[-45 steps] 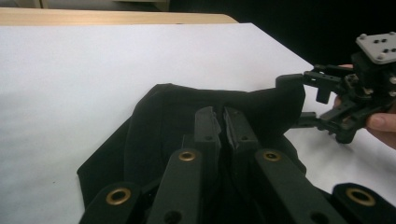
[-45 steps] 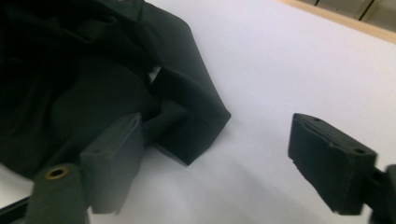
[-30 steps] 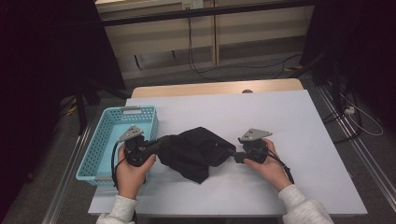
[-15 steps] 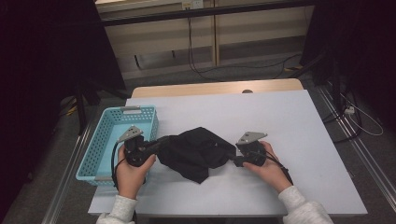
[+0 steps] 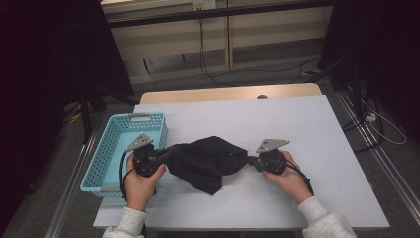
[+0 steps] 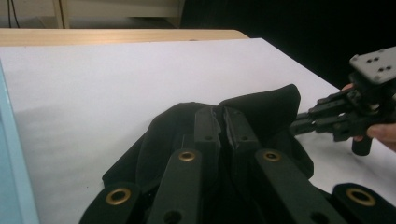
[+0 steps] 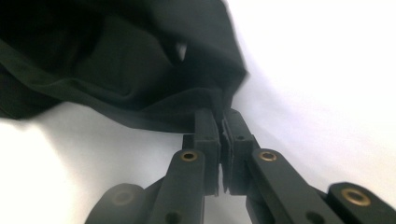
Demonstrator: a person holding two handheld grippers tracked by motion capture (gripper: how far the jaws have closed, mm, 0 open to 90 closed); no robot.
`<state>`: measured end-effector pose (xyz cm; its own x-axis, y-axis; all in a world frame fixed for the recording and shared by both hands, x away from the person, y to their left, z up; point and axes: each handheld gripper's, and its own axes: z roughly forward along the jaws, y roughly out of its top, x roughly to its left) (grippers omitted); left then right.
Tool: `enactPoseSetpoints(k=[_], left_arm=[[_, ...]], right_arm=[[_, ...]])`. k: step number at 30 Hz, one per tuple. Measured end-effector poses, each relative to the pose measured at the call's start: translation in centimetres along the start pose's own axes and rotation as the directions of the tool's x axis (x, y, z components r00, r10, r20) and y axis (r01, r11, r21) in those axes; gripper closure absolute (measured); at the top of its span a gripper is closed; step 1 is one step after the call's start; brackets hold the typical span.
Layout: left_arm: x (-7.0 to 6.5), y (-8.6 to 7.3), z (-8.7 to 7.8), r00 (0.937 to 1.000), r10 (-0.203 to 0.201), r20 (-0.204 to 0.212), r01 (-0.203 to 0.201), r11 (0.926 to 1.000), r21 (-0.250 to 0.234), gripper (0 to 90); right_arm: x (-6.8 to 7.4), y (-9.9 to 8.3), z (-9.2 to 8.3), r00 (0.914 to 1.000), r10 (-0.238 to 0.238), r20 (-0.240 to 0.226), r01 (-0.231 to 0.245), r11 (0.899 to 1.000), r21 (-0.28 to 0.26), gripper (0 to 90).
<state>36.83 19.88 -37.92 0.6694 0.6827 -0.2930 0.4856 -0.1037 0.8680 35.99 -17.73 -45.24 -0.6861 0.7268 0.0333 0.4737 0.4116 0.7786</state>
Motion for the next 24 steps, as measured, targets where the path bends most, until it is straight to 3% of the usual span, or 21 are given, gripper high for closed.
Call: enactPoseSetpoints(k=[3,12,20,24], left_arm=[[-0.2,0.0,0.3,0.9998,0.004,0.017,-0.004,1.0000,0.004,85.1],[-1.2,0.4,1.4,0.9985,0.024,0.048,-0.023,0.9996,-0.015,85.2],[-1.6,0.7,2.7,0.9962,0.021,0.084,-0.017,0.9987,-0.047,85.2],[-1.3,0.2,3.6,0.9974,0.015,0.071,-0.013,0.9996,-0.024,85.2]], right_arm=[[-0.7,-0.1,-1.4,0.9995,0.030,-0.004,-0.030,0.999,-0.033,87.5],[-1.3,-0.8,-5.0,0.9991,0.034,0.023,-0.033,0.998,-0.058,87.9],[-3.2,-2.6,-9.1,0.9905,0.131,0.042,-0.127,0.988,-0.091,88.0],[-3.7,-3.3,-9.4,0.9866,0.157,0.046,-0.152,0.985,-0.082,88.0]])
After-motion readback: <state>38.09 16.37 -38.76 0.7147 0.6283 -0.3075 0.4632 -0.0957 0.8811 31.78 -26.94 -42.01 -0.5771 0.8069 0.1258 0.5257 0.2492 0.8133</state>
